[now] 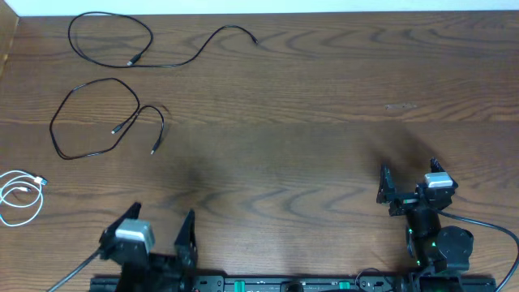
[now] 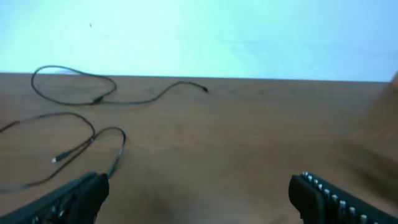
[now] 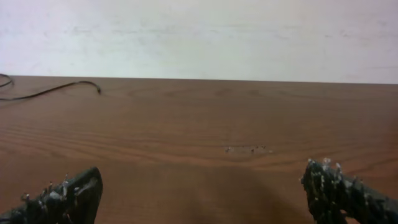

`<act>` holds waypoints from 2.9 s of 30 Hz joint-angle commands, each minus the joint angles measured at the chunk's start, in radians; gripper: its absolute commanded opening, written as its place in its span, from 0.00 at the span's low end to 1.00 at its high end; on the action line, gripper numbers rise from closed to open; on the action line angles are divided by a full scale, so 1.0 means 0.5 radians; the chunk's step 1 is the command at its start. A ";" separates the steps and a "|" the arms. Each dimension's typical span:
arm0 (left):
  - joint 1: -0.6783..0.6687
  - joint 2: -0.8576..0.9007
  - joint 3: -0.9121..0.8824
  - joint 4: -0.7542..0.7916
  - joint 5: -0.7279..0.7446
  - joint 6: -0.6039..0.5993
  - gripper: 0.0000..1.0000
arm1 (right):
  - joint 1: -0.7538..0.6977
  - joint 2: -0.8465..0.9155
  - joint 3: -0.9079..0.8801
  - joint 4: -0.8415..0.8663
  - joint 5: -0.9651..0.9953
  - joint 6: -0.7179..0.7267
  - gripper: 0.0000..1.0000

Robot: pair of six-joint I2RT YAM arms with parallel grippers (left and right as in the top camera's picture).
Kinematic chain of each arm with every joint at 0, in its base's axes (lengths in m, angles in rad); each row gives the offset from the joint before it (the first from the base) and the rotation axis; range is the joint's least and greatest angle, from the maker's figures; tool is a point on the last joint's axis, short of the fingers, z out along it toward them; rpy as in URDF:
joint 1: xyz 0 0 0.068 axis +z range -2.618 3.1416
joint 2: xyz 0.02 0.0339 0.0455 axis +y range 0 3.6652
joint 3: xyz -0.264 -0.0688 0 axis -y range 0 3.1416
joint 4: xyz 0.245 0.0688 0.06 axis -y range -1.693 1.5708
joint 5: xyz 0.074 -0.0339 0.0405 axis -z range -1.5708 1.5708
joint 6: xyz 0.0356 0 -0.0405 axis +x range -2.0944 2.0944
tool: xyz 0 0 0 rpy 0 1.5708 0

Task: Untangle cables

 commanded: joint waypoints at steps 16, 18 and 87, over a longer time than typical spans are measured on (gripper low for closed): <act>0.031 -0.020 -0.703 0.706 0.015 0.099 0.98 | -0.008 -0.014 -0.002 -0.009 -0.014 -0.022 0.99; 0.031 -0.021 -0.774 0.804 0.014 0.099 0.98 | -0.008 -0.014 -0.002 -0.008 -0.014 -0.022 0.99; 0.024 -0.022 -1.474 1.577 -0.195 0.066 0.98 | -0.008 -0.013 -0.002 -0.008 -0.014 -0.022 0.99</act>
